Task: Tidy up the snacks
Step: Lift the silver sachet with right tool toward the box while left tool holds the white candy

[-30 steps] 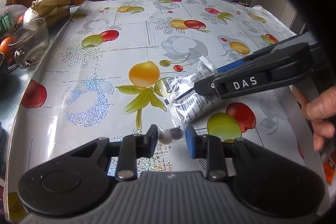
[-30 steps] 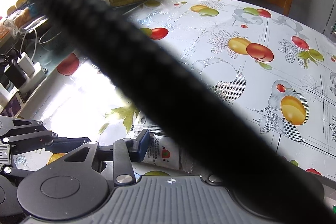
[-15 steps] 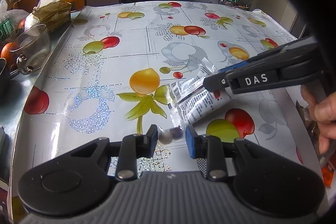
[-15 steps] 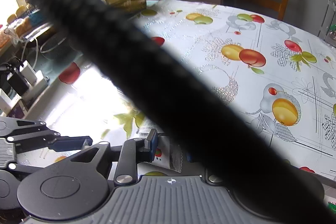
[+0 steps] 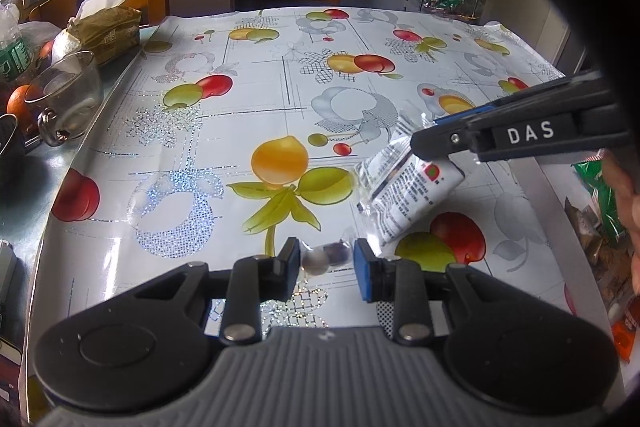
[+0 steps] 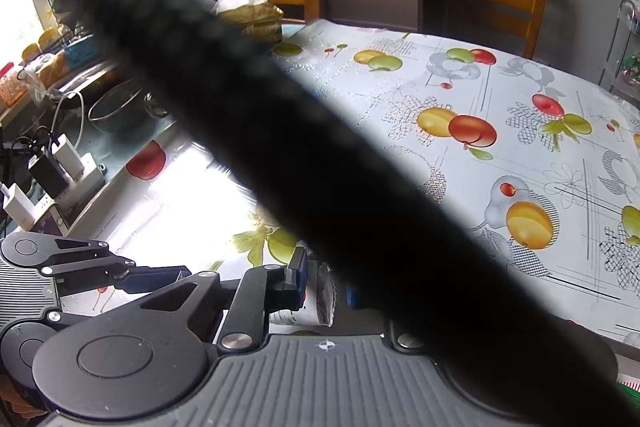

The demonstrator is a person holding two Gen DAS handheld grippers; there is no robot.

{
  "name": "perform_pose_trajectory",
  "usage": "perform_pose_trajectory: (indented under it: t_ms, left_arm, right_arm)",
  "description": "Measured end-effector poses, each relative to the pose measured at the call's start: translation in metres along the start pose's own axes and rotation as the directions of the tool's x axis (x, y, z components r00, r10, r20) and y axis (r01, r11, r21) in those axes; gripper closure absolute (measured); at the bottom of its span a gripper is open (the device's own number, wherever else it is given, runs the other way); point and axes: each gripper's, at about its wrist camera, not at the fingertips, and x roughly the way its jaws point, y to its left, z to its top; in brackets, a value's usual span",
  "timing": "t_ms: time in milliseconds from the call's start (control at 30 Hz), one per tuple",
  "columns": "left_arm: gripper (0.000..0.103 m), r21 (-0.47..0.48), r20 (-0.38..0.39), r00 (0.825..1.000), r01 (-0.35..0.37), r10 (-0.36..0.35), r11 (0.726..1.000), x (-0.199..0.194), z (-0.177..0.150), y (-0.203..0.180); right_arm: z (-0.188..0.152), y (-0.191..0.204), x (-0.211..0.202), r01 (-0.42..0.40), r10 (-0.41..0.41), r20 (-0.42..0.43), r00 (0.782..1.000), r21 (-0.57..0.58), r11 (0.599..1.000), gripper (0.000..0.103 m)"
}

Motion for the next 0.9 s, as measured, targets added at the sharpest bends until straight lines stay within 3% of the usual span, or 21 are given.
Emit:
perform_pose_trajectory:
  t_ms: [667,767,900]
  left_arm:
    - [0.077,0.051,0.025,0.999,0.044,-0.046,0.998,-0.004,0.011,-0.021]
    - [0.077,0.064,0.03,0.998,0.058,-0.06,0.996,-0.005,0.015,-0.026]
    - [0.077,0.088,0.029,0.997,0.073,-0.076,0.993,-0.003,0.017,-0.035]
  right_arm:
    - [-0.005,-0.016,-0.037,0.039,-0.042,0.056,0.998,0.053,0.998,0.085]
    - [-0.006,-0.019,-0.043,0.047,-0.05,0.057,0.997,0.063,0.997,0.099]
    - [-0.011,-0.024,-0.047,0.073,-0.076,0.05,0.996,0.071,0.995,0.099]
